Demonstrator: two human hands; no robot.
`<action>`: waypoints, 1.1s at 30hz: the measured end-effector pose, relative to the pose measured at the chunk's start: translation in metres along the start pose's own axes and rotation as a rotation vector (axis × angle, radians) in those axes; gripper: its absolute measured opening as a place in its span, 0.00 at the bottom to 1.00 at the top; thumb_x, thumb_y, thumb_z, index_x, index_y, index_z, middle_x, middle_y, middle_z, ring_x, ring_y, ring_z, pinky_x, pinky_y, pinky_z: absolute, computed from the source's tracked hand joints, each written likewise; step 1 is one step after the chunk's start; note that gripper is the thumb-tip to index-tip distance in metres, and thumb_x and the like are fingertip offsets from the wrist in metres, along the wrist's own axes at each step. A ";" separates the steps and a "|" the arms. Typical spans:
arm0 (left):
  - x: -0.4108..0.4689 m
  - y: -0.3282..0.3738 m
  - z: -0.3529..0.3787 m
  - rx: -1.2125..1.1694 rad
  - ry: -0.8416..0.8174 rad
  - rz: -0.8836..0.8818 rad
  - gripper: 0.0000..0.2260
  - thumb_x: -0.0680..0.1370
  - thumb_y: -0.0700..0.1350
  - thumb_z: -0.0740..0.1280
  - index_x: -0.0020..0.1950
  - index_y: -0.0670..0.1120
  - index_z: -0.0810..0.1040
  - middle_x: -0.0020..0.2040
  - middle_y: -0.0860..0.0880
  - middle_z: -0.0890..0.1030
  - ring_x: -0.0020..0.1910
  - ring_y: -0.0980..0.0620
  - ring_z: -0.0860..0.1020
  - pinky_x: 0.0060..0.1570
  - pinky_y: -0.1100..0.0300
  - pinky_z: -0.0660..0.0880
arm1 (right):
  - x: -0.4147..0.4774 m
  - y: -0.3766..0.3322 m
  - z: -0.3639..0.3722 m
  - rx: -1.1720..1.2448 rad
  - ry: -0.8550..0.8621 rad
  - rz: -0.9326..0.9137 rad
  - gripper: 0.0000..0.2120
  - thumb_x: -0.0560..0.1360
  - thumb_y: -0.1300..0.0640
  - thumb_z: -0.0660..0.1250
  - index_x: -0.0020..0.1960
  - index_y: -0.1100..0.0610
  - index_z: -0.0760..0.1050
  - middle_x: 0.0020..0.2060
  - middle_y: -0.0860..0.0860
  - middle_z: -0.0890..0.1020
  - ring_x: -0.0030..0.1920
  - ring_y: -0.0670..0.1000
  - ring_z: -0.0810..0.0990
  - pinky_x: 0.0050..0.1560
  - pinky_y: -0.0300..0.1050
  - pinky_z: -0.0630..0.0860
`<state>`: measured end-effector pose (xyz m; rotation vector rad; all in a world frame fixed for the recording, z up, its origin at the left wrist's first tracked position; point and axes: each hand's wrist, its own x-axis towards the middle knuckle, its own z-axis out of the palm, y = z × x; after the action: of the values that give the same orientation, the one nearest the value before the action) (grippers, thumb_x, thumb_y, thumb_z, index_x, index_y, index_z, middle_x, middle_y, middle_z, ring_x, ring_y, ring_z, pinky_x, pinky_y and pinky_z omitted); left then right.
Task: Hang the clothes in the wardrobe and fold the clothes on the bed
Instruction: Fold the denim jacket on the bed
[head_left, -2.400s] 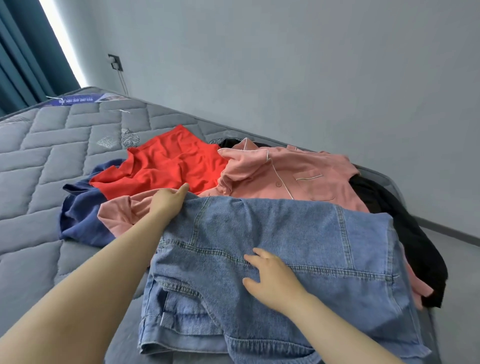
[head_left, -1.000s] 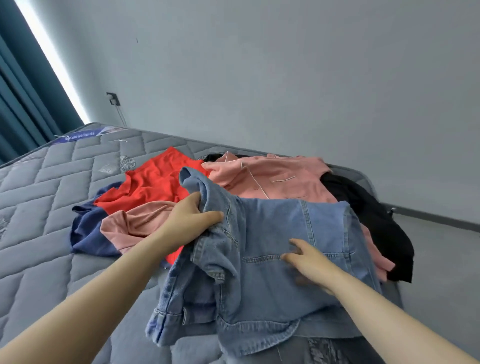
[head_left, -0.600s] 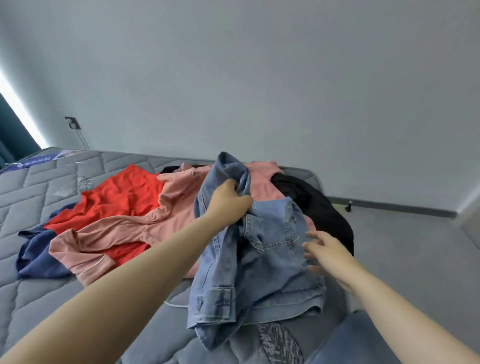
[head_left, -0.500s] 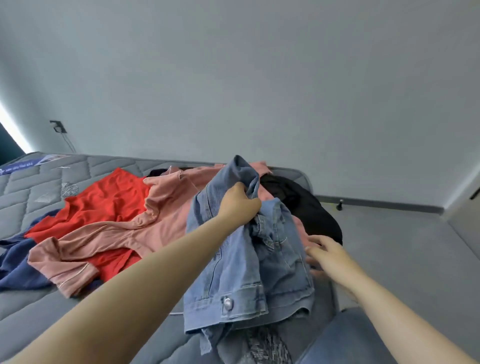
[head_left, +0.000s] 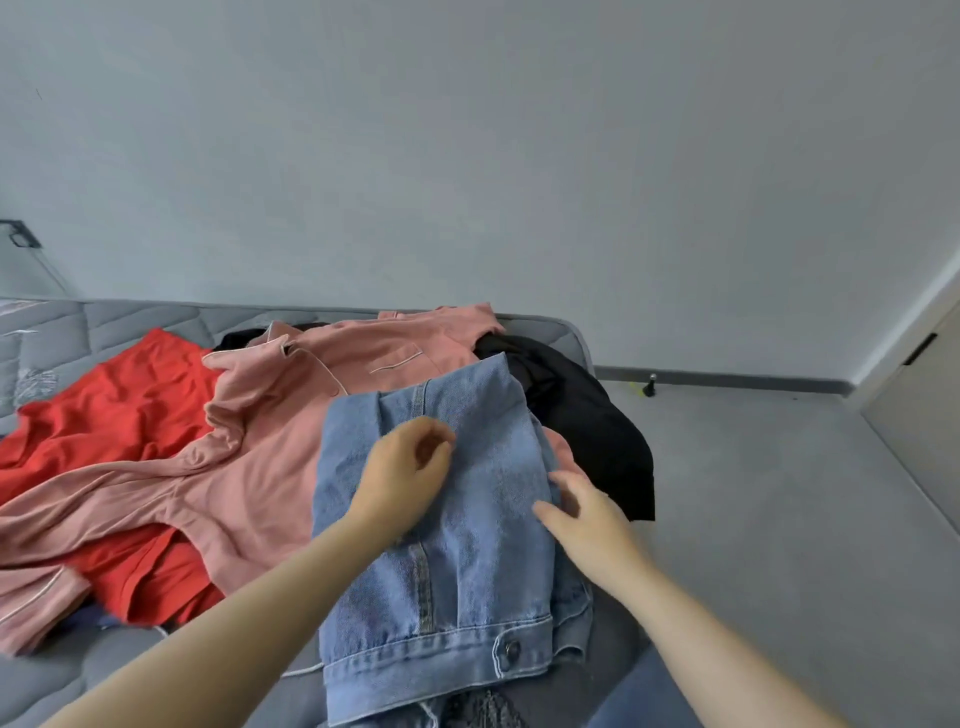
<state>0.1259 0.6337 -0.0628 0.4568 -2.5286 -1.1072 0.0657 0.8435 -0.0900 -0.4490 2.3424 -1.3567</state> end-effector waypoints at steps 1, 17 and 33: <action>-0.007 -0.009 -0.009 0.013 0.034 0.000 0.07 0.75 0.39 0.66 0.43 0.52 0.78 0.40 0.56 0.81 0.37 0.59 0.77 0.38 0.66 0.72 | 0.006 -0.005 0.010 -0.023 0.036 -0.021 0.11 0.76 0.53 0.68 0.58 0.51 0.75 0.47 0.36 0.77 0.44 0.32 0.78 0.37 0.24 0.72; 0.050 -0.070 -0.035 0.318 0.060 0.004 0.17 0.80 0.44 0.62 0.68 0.39 0.72 0.67 0.41 0.73 0.66 0.42 0.69 0.68 0.53 0.62 | 0.054 -0.003 0.001 -0.223 0.146 0.161 0.09 0.78 0.51 0.59 0.42 0.54 0.68 0.35 0.46 0.73 0.33 0.46 0.71 0.34 0.41 0.66; 0.088 -0.100 -0.014 0.558 -0.072 -0.008 0.16 0.82 0.55 0.54 0.53 0.43 0.72 0.50 0.44 0.75 0.54 0.41 0.71 0.60 0.49 0.65 | 0.156 -0.042 0.007 0.159 0.575 0.089 0.17 0.77 0.52 0.63 0.33 0.57 0.66 0.30 0.50 0.70 0.34 0.52 0.68 0.34 0.47 0.65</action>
<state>0.0687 0.5235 -0.1133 0.5700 -2.8846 -0.4041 -0.0632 0.7461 -0.0837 0.1150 2.6136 -1.7920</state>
